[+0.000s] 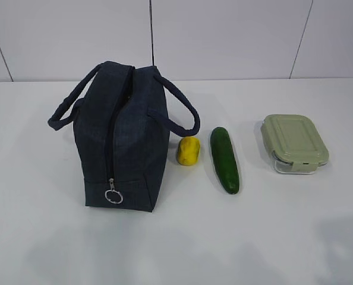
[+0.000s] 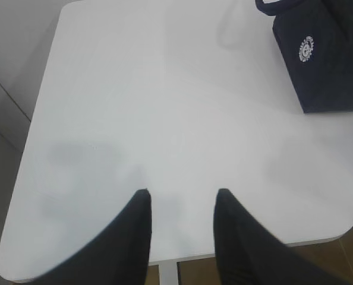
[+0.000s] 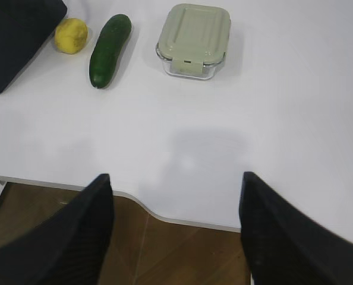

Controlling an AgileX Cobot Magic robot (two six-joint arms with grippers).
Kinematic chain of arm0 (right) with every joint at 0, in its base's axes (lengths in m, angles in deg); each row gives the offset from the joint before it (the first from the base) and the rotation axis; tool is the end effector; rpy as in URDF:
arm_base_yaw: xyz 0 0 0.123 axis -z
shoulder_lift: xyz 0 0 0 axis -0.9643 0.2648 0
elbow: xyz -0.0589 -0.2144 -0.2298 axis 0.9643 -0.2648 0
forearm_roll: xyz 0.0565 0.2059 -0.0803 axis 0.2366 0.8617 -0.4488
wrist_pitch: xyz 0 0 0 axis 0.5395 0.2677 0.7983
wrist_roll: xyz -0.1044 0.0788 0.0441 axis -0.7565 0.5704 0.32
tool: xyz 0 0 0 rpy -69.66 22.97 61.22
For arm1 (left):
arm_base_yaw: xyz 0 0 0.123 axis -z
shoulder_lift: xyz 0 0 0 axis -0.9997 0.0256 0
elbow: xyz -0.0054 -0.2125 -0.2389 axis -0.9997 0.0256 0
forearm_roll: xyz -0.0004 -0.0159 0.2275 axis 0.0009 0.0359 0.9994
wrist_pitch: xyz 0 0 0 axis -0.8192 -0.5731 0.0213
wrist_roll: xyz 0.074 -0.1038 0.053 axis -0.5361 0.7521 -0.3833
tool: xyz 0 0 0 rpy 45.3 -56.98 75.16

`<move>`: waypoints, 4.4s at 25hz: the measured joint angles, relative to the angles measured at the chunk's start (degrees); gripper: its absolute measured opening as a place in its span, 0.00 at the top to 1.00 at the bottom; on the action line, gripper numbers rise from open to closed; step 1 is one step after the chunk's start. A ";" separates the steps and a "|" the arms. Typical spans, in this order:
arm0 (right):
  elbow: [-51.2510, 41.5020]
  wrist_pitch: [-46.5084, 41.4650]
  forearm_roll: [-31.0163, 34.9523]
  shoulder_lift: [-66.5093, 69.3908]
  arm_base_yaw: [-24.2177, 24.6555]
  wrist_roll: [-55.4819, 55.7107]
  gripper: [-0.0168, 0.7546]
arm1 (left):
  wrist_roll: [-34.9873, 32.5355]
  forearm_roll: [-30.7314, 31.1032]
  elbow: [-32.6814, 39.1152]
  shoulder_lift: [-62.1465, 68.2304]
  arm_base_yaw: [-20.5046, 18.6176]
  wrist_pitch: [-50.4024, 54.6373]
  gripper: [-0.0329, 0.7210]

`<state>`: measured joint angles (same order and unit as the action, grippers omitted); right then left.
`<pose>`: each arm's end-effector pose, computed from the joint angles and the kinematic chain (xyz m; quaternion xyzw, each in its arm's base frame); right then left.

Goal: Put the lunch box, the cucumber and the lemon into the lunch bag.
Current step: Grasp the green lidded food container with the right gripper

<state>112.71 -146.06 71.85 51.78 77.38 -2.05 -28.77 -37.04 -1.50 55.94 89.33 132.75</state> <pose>-0.0264 0.0201 0.2320 -0.0640 0.8678 0.0185 0.4924 -0.0218 -0.0010 0.2412 0.0463 0.8654 0.0146 0.4988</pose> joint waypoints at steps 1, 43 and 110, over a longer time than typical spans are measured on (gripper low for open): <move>0.00 0.00 0.00 0.00 0.00 0.00 0.34 | 0.00 0.00 0.00 0.00 0.00 0.00 0.64; 23.47 -1.49 62.38 78.96 12.42 -44.84 0.34 | 0.00 -0.27 0.00 0.00 0.00 -0.10 0.64; 57.60 -1.44 57.78 134.45 22.50 -54.48 0.17 | 0.00 -0.27 0.00 0.00 0.00 -0.10 0.64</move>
<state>170.31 -147.50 129.63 186.24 99.88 -56.53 -28.77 -37.30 -1.50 55.94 89.33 132.66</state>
